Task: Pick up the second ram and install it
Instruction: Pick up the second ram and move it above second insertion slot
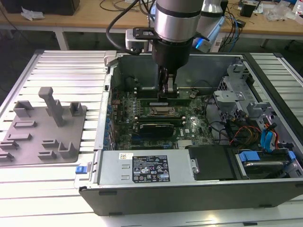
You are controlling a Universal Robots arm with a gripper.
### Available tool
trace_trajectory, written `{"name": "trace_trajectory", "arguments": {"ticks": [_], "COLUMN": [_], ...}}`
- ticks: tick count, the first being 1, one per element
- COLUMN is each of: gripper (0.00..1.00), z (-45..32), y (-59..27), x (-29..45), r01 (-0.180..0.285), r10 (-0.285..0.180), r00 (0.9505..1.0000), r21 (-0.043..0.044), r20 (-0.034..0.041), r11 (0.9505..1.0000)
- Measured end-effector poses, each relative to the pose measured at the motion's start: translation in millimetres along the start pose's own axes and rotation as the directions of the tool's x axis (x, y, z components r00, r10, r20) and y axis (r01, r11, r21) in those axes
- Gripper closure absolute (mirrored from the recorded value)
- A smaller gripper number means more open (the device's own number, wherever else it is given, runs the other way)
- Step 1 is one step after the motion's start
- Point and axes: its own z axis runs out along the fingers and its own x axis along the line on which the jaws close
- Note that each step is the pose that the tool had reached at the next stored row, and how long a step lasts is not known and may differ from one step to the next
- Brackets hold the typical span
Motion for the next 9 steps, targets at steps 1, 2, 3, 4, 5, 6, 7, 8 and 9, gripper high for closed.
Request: {"name": "trace_trajectory", "arguments": {"ticks": [1, 2, 3, 4, 5, 6, 7, 8, 9], "gripper": [0.91, 0.91, 0.91, 0.91, 0.91, 0.91, 0.91, 0.91, 0.91], "z": [2.4, 5.6, 8.8, 13.8, 16.2, 17.8, 19.8, 24.9, 26.9], "y": [0.0, -0.1, -0.2, -0.4, -0.4, -0.5, -0.6, -0.7, -0.7], "x": [-1.9, -4.0, -5.3, -8.2, -10.1, -11.7, -12.7, -13.3, -13.7], "r01": [0.0, 0.0, 0.0, 0.0, 0.0, 0.0, 0.0, 0.0, 0.0], "r10": [0.0, 0.0, 0.0, 0.0, 0.0, 0.0, 0.0, 0.0, 0.0], "r00": [1.0, 1.0, 1.0, 1.0, 1.0, 1.0, 1.0, 1.0, 1.0], "r21": [0.0, 0.0001, 0.0001, 0.0, 0.0001, 0.0, 0.0001, 0.0001, 0.0001], "r20": [0.0002, 0.0002, 0.0002, 0.0002, 0.0006, 0.0008, 0.0011, 0.0014, 0.0014], "r11": [1.0, 1.0, 1.0, 1.0, 1.0, 1.0, 1.0, 1.0, 1.0]}}
